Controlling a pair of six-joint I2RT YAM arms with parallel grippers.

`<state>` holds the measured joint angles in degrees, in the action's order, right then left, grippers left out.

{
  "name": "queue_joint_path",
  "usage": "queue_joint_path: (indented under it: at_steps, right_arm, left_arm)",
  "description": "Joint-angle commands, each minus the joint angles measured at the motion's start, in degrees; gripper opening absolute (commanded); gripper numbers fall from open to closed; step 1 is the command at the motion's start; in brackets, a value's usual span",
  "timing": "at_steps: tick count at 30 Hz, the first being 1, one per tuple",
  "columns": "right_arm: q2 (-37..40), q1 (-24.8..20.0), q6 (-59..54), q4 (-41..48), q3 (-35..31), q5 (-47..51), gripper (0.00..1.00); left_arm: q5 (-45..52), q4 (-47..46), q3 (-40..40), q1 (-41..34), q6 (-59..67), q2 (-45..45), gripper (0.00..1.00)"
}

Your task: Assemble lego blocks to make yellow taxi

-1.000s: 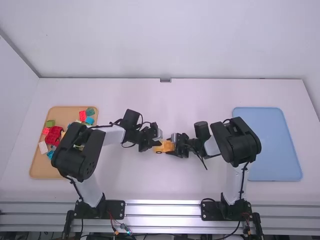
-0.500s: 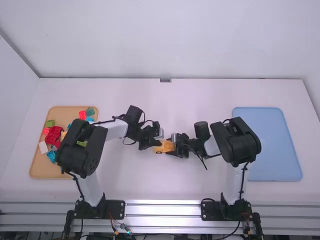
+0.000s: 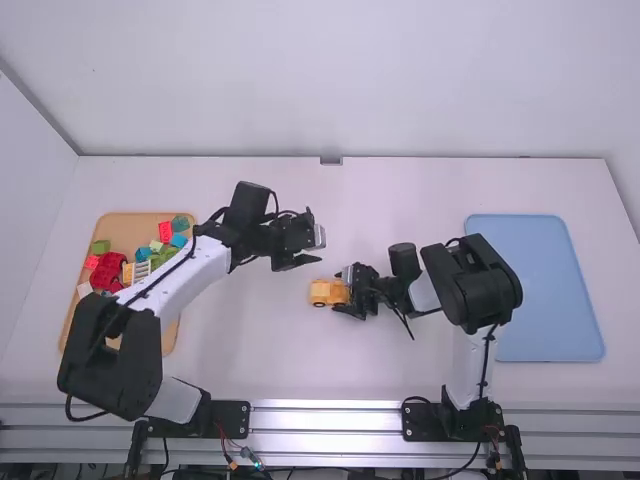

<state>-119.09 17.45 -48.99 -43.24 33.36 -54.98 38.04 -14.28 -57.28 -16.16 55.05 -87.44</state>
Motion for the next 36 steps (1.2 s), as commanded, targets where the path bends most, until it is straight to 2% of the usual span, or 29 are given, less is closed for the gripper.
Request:
queue_joint_path:
  at_steps: [1, 3, 7, 10, 13, 14, 17, 18, 21, 23, 25, 26, 30, 33, 36]
  right_arm:
    - [0.00, -0.15, 4.17, 0.15, -0.35, 3.67, 0.95]
    - [1.31, -0.15, 3.56, 1.81, -0.39, 4.39, 0.99]
    - [6.21, -0.13, 3.76, 7.52, -0.42, 8.35, 0.98]
    - [12.61, -0.13, 3.76, 15.82, -0.39, 14.60, 0.99]
    - [21.16, -0.15, 3.76, 27.98, 0.44, 21.03, 0.99]
    - [22.05, -0.13, 3.76, 29.22, 0.57, 21.64, 0.98]
    - [29.99, -0.13, 3.76, 39.50, 1.97, 26.80, 0.99]
    - [30.80, -0.13, 3.76, 40.17, 2.10, 27.06, 0.99]
    - [37.20, -0.15, 3.76, 43.54, 2.36, 28.04, 0.98]
    - [39.19, -0.15, 3.76, 43.58, 2.27, 28.06, 0.99]
    - [41.75, -0.15, 3.72, 43.50, 2.25, 28.06, 0.98]
    - [41.90, -0.13, 3.69, 43.50, 2.25, 28.09, 0.99]
    - [43.95, -0.15, 3.52, 43.39, 2.25, 28.04, 0.99]
    - [44.19, -0.15, 3.52, 42.69, 2.25, 28.06, 0.99]
    - [44.15, -0.13, 3.52, 41.97, 2.25, 28.06, 0.99]
  left_arm:
    - [-6.21, 0.28, -0.57, 0.72, -7.21, 3.10, 0.99]
    - [-8.55, 0.63, -0.57, 0.81, -9.33, 4.52, 0.99]
    - [-13.42, 1.36, -0.59, 1.03, -16.48, 7.26, 0.99]
    - [-17.25, 1.22, -0.57, 2.08, -22.62, 9.75, 0.99]
    - [-22.91, 1.22, -0.59, 3.23, -28.00, 11.98, 0.99]
    - [-23.26, 1.22, -0.59, 3.32, -28.50, 12.09, 0.99]
    - [-32.83, 1.20, -0.59, 6.23, -42.23, 14.25, 0.99]
    - [-34.05, 1.18, -0.59, 6.71, -43.63, 14.36, 0.99]
    - [-46.34, -0.55, -0.57, 12.28, -56.13, 14.58, 0.99]
    - [-49.22, -2.23, -0.57, 15.50, -58.99, 14.56, 0.99]
    - [-49.35, -4.96, -0.63, 22.82, -60.04, 13.66, 0.99]
    - [-49.24, -5.14, -0.66, 23.32, -60.13, 13.55, 0.99]
    - [-45.86, -8.17, -2.12, 34.27, -59.08, 9.99, 0.99]
    - [-37.27, -12.24, -5.90, 42.40, -55.23, 4.90, 0.99]
    - [-37.73, -18.45, -13.18, 47.10, -55.47, -4.04, 0.98]
